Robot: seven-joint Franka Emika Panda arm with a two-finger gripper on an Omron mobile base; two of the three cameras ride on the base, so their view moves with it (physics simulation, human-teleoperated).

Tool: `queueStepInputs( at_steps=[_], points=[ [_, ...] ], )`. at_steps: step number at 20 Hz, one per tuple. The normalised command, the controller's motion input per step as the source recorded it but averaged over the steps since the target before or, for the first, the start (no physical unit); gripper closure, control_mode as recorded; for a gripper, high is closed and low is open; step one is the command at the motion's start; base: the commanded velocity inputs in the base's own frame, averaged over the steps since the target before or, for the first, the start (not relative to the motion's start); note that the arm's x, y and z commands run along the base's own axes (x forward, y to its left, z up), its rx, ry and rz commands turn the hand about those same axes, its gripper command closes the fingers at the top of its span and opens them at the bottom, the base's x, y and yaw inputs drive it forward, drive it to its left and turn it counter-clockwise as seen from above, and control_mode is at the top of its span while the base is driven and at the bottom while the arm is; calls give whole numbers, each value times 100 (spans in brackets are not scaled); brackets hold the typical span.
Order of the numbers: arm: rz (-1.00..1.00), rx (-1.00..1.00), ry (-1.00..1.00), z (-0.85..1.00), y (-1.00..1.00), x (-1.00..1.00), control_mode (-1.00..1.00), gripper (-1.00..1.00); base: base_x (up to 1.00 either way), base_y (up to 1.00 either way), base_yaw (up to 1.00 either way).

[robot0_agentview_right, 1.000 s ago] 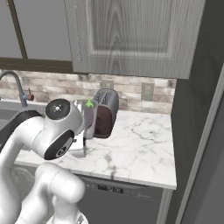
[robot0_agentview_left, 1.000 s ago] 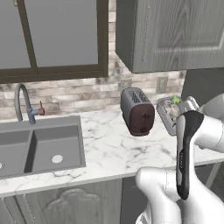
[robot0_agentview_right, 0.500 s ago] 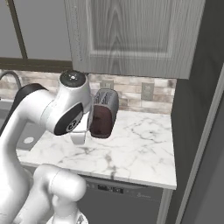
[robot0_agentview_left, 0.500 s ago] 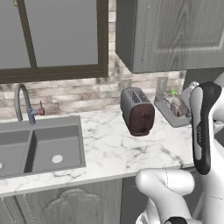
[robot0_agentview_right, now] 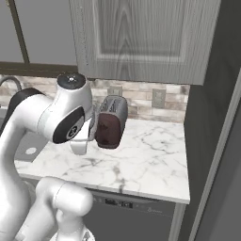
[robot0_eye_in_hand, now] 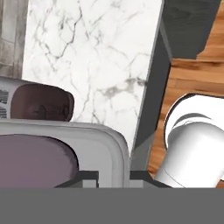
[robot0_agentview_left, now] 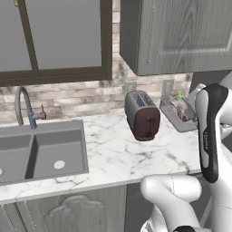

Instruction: Place the tupperware on the second highest shelf of the fridge. Make space for the tupperware among the existing items by rearranging them on the shelves if needed. Close the fridge door when finished.

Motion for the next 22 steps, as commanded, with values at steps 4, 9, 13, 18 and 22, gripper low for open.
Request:
queueStepInputs(
  at_steps=[4, 9, 13, 18, 22],
  points=[
    [-19, -3, -3, -1, 0, -89, -100, 100, 0, 0, 0],
    [-24, -2, -8, -3, 0, -71, -100, 100, 0, 0, 0],
    [-9, 0, -4, 12, 0, 21, -100, 100, 0, 0, 0],
    [0, 0, 1, 7, 1, 50, -100, 100, 0, 0, 0],
    [0, 0, 2, 0, 0, 31, -100, 100, 0, 0, 0]
  ],
)
